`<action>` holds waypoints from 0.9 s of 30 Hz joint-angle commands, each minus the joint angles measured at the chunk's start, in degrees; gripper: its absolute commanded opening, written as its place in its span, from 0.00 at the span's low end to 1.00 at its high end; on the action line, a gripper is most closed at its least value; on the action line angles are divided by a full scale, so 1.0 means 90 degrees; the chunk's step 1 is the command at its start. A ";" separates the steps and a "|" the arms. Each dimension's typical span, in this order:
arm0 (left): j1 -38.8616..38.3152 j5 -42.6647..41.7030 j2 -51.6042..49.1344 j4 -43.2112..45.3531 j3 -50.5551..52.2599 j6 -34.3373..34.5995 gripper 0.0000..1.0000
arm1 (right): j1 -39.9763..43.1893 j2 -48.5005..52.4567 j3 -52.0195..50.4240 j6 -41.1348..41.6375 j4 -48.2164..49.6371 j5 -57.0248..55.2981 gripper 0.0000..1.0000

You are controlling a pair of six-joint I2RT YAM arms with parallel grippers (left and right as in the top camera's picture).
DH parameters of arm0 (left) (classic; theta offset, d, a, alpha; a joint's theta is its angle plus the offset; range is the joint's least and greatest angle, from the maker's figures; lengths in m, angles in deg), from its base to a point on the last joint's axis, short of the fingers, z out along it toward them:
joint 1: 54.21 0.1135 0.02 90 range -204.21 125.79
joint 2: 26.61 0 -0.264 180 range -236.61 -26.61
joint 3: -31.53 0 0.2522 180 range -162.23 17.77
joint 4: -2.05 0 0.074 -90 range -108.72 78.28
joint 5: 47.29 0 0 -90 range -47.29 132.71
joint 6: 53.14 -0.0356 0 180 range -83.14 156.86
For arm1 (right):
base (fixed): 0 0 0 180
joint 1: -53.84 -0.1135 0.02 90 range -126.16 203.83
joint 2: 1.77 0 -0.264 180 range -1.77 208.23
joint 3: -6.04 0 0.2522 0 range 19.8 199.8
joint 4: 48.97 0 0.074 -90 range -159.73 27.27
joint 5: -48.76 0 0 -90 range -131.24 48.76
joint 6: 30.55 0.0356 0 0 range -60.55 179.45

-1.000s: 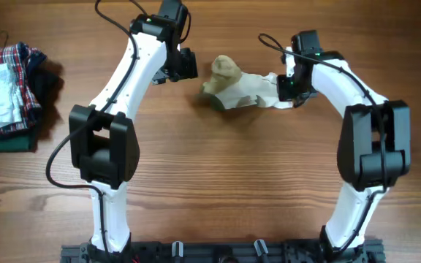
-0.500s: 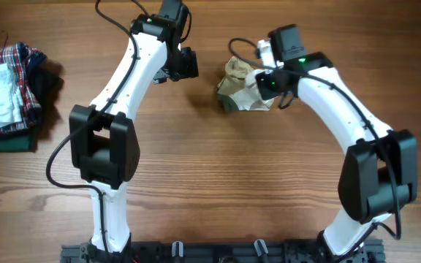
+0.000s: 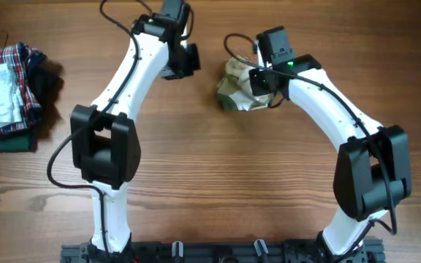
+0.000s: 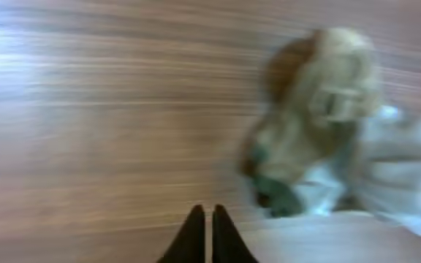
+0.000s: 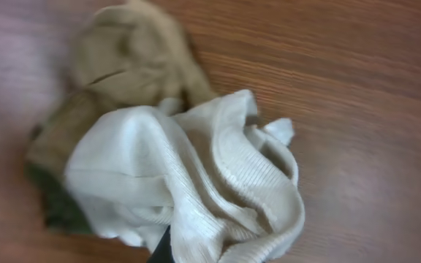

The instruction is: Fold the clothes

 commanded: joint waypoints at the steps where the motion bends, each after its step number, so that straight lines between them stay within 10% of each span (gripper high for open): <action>1: -0.0573 -0.1178 -0.0049 0.0469 0.0063 -0.0032 0.04 | 0.0304 0.0109 -0.0051 0.0833 -0.0182 -0.0534 0.04; 27: -0.1741 -0.1627 -0.1518 0.3344 0.0063 0.1379 0.04 | 0.0882 0.0109 -0.0053 0.0644 -0.0942 -0.0051 0.04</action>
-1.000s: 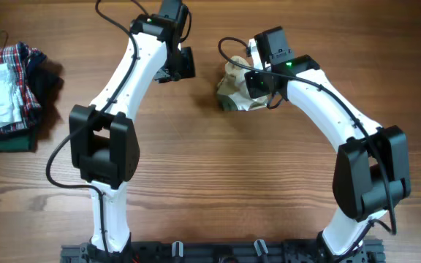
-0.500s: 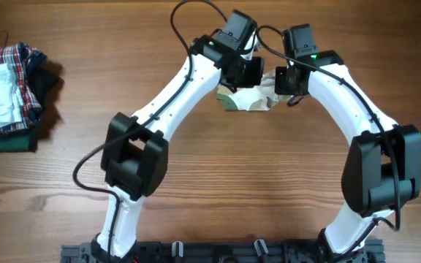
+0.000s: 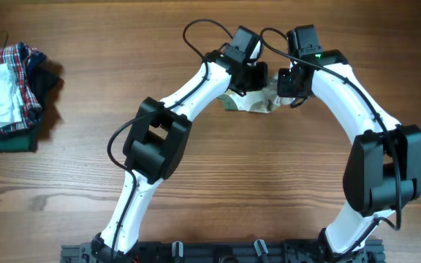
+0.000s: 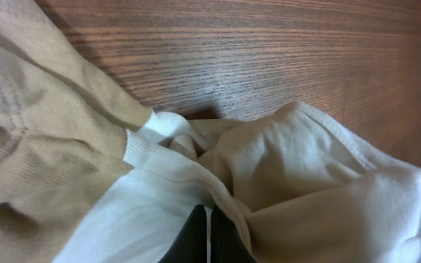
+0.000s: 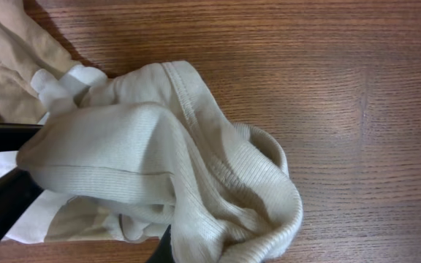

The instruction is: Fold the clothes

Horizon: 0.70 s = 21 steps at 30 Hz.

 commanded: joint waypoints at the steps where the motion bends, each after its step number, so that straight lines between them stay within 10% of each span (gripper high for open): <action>1: -0.0044 -0.0216 -0.0070 0.0073 0.0005 0.0364 0.04 | 0.0002 0.0107 -0.0051 0.0007 -0.0012 0.0104 0.04; 21: 0.0146 -0.0338 -0.0248 0.1035 0.0002 0.0546 0.05 | -0.0012 -0.0750 -0.0032 -0.1134 0.0362 0.0920 0.04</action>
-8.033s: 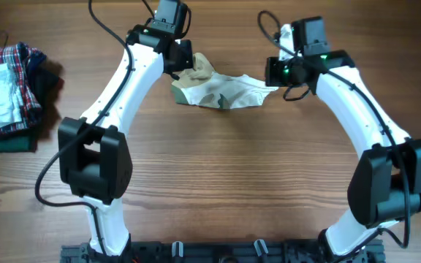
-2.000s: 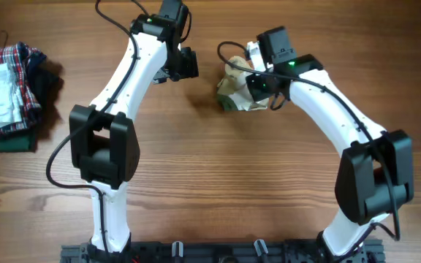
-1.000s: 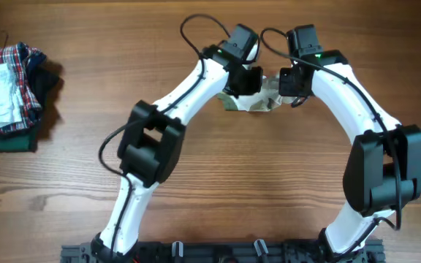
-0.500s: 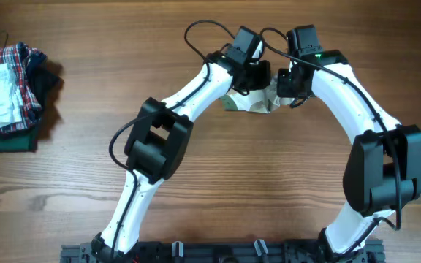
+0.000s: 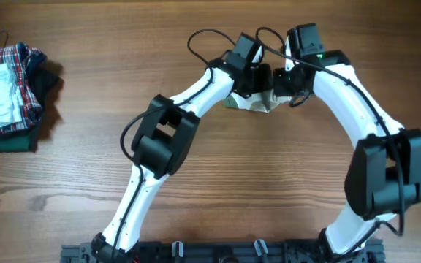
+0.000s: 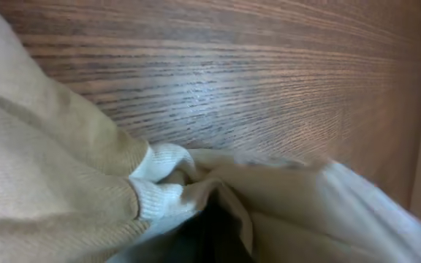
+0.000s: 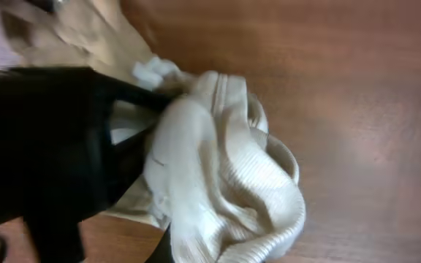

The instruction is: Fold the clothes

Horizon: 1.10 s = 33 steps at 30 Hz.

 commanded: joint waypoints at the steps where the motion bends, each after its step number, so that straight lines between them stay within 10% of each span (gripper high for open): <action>1: 0.0172 0.0058 0.0493 -0.0117 0.0012 -0.0291 0.06 | -0.0010 -0.0522 -0.0007 -0.0466 0.0172 0.0177 0.04; 27: 0.2188 0.0143 0.1217 -0.2161 0.0012 -0.1447 0.12 | -0.1314 0.0590 -0.0027 -0.1253 0.1348 0.0629 0.05; 30: 0.2290 0.0525 0.1469 -0.2373 0.0012 -0.1596 0.15 | -0.1355 0.0590 -0.0024 -0.1248 0.1469 0.1025 0.70; 33: 0.2331 0.1307 0.2033 -0.2684 0.0012 -0.1812 0.20 | -0.1355 0.0576 0.0049 -0.1277 0.1532 0.1498 0.91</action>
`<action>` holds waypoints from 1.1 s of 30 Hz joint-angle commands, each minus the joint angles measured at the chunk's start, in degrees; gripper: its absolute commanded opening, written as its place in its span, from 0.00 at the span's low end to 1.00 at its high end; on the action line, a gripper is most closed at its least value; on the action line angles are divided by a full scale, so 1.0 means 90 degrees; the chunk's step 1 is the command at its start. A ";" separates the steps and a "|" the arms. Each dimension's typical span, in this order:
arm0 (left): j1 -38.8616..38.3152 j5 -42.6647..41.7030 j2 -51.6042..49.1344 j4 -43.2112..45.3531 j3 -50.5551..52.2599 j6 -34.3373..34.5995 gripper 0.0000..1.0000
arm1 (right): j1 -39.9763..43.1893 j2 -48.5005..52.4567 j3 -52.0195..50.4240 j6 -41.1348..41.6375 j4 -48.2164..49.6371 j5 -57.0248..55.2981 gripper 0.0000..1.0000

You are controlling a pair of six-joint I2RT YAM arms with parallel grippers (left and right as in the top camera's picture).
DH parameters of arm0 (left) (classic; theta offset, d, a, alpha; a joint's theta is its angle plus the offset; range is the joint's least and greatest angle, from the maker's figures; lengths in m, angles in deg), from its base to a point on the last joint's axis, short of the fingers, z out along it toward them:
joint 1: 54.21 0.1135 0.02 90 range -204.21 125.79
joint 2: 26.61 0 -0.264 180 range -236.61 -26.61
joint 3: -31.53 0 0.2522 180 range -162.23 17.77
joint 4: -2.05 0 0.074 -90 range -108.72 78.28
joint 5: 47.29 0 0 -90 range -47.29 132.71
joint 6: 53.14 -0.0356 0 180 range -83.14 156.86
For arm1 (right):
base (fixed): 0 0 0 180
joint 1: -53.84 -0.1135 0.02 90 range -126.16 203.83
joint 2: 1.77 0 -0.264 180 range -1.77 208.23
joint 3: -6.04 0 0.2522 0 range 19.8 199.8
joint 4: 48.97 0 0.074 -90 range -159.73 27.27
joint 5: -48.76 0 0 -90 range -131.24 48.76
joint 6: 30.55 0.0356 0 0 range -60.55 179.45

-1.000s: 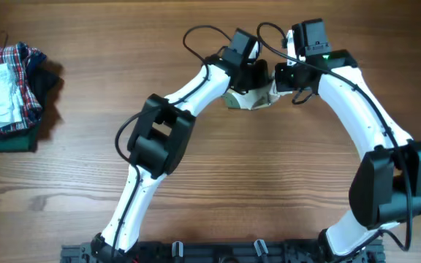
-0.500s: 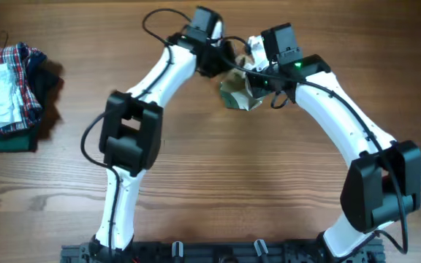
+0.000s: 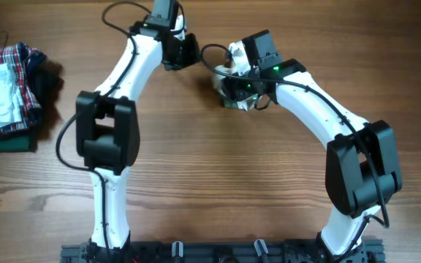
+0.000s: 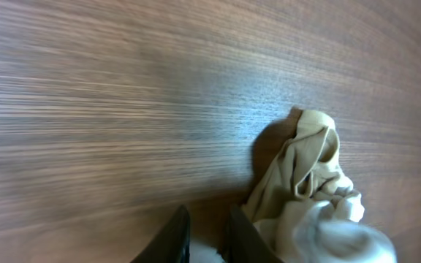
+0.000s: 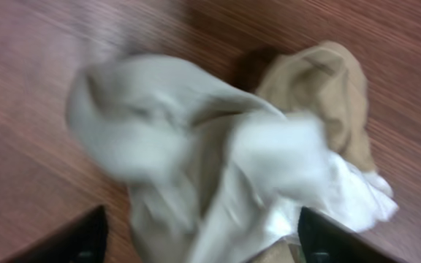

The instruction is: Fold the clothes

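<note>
A crumpled heap of a white ribbed garment and a tan one (image 3: 234,93) lies at the table's far middle. In the right wrist view the white garment (image 5: 196,168) is blurred, with the tan one (image 5: 320,88) behind it. My right gripper (image 5: 199,223) is open, its fingers wide apart on either side of the heap (image 3: 238,82). My left gripper (image 3: 190,55) is left of the heap. Its fingers (image 4: 177,230) stand slightly apart with a bit of white fabric (image 4: 205,256) pinched between them. The tan garment (image 4: 305,157) lies to their right.
A stack of clothes (image 3: 6,88) with plaid and white fabric on top sits at the table's left edge. Black cables loop over both wrists near the heap. Bare wood table (image 3: 210,183) spreads in front of the arms.
My right gripper has opened and let go of the white garment, and now straddles the heap. My left gripper has moved left, away from the heap, with white fabric between its fingers.
At first my right gripper was shut on the white garment and my left was shut and empty to the left. Then the left was down in the heap beside the right. Now the right is open and the left sits back left, holding white fabric.
</note>
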 commanded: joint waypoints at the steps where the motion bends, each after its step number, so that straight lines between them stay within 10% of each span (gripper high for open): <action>1: 0.0083 0.0865 0.0925 -0.0206 0.0002 -0.0393 0.21 | -0.0019 0.0063 0.0114 -0.0022 0.0034 0.0573 0.94; 11: -0.1494 0.1443 0.1185 -0.0673 0.0005 -0.0678 0.04 | 0.1406 -0.1059 0.0364 0.1506 -0.1290 -0.0168 0.99; 25: -0.1977 0.2329 -0.0865 -0.0493 0.0005 -0.0653 0.06 | 0.2667 -0.1059 0.0355 0.1668 -0.1960 -0.0826 1.00; 33: -0.2086 0.2331 0.0612 -0.0146 -0.0461 -0.0602 0.04 | 0.2667 -0.1059 0.0355 0.1668 -0.1914 -0.0826 0.99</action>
